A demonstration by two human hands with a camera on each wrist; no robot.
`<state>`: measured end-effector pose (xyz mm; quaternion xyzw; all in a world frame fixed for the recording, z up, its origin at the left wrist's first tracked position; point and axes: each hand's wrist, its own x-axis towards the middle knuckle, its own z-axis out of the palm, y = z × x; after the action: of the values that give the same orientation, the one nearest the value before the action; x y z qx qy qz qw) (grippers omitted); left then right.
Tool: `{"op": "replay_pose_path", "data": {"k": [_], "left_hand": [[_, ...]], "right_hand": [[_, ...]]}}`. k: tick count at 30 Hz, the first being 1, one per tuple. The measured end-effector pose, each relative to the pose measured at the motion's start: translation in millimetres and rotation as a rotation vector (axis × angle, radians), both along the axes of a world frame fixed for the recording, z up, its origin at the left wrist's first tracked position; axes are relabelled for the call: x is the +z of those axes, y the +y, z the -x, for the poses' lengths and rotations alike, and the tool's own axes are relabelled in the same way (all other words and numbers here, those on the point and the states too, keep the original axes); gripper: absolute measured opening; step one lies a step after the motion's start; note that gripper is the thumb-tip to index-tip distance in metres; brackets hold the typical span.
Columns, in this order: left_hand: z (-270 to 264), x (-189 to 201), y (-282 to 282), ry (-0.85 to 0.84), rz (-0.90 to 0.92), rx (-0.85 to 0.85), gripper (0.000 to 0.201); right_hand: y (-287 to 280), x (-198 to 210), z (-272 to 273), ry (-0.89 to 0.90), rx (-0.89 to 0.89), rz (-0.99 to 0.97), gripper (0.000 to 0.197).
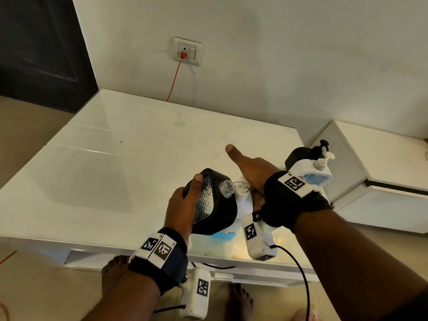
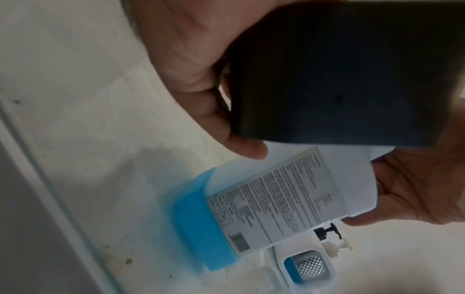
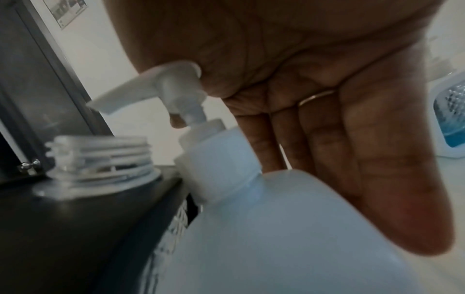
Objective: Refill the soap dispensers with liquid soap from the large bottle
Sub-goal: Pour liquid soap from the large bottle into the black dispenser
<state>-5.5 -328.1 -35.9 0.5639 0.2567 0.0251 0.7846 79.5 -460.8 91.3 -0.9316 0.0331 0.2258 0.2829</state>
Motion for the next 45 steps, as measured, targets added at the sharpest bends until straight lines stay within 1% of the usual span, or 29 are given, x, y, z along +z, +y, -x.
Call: {"op": "replay_pose_path", "data": {"k": [2,6,12,14,19,21,24,25,28,31,34,37,39,42,45], "left_hand": [[-1,0,0,0.006,-0.005,-0.003,0.084],[-1,-2,1,0.022,0.001,-0.005,0.097],[-1,-3,1,0.008,-0.013,-0.004,0.100],[-1,-4,1,0.006,-0.021,-0.005,0.101],[0,-2,1,-0.009,-0.024,-0.016,0.098],[0,0,0,-0.007,-0.014,-0.020,0.095],[0,1,1,-0.016,-0.032,-0.024,0.085],[1,1,0,-0.018,-0.031,-0.025,0.086],[1,-2,0,-0.007,-0.025,-0.029,0.095],[1,-3,0,-0.014,-0.039,-0.030,0.095],[0,-3,1,-0.026,-0.057,-0.027,0.090],[-1,-4,1,-0.009,-0.027,-0.015,0.095],[-1,-4,1,-0.006,-0.021,-0.015,0.100],[0,-3,0,-0.011,-0.021,-0.013,0.100],[-1,-7,1,-0.004,-0.020,-0.005,0.109]], "right_hand": [[-1,0,-1,0.003,-0.005,0.005,0.081],[2,-10,-5,-0.052,-0.029,0.084,0.070],[0,-17,-5,-0.105,-0.051,0.169,0.067],[0,-15,-3,-0.089,-0.043,0.152,0.071],[0,2,2,0.005,-0.008,-0.014,0.083],[0,3,2,0.002,-0.008,-0.007,0.082],[1,-4,-1,-0.044,-0.022,0.046,0.073],[1,-7,-2,-0.061,-0.027,0.071,0.070],[-1,-14,-5,-0.097,-0.046,0.143,0.068],[0,-17,-6,-0.101,-0.050,0.181,0.069],[0,-11,-2,-0.066,-0.033,0.125,0.071],[-1,1,2,-0.004,-0.004,0.024,0.080],[-2,4,2,0.023,-0.004,-0.003,0.083],[-1,1,0,-0.009,-0.007,0.033,0.077],[2,-8,-3,-0.043,-0.025,0.084,0.069]]}}
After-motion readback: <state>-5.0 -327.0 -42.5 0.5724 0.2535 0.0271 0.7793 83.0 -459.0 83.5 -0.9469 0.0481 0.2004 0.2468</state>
